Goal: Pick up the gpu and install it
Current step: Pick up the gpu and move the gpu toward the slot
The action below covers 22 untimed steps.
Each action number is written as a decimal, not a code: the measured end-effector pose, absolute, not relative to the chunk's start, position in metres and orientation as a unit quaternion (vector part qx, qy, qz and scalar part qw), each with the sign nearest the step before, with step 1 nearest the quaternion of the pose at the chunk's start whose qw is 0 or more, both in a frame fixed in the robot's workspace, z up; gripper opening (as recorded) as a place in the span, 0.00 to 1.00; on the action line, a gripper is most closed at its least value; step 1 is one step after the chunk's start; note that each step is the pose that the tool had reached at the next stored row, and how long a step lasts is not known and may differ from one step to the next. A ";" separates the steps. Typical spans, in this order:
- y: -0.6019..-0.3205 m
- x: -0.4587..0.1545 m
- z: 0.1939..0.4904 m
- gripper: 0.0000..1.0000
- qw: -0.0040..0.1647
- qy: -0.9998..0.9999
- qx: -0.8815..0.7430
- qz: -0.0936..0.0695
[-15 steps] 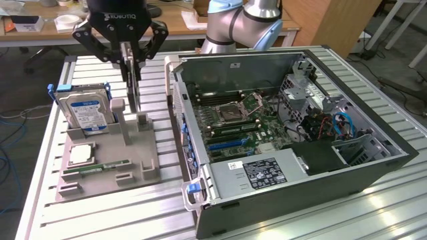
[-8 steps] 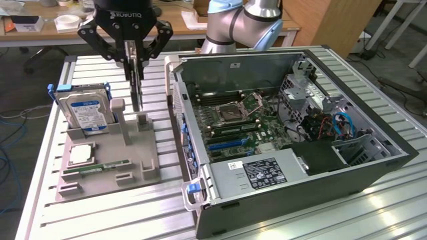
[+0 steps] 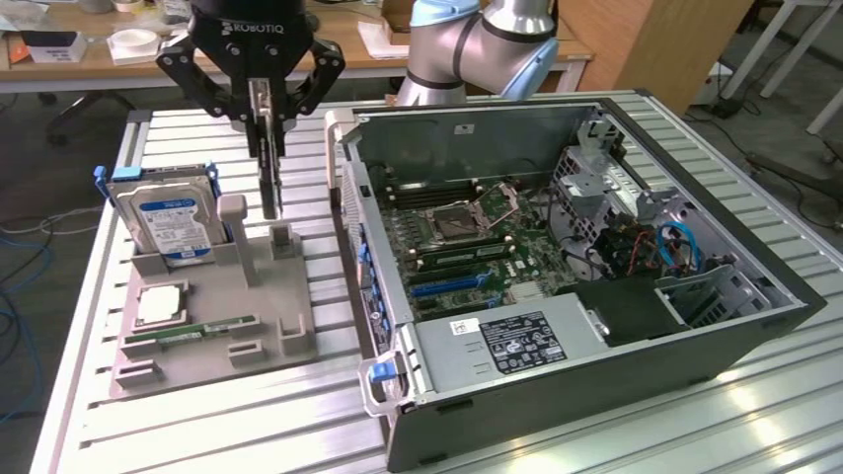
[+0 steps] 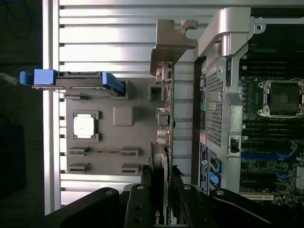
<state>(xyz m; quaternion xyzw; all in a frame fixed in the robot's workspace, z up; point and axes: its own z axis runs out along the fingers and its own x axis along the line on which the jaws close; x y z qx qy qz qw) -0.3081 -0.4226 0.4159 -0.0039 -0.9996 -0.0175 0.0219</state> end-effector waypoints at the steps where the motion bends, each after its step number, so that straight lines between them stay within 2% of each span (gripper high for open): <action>1: -0.423 -0.308 0.416 0.26 0.022 -1.000 -0.004 -0.017; 22: -0.423 -0.295 0.416 0.26 0.022 -1.000 -0.004 -0.017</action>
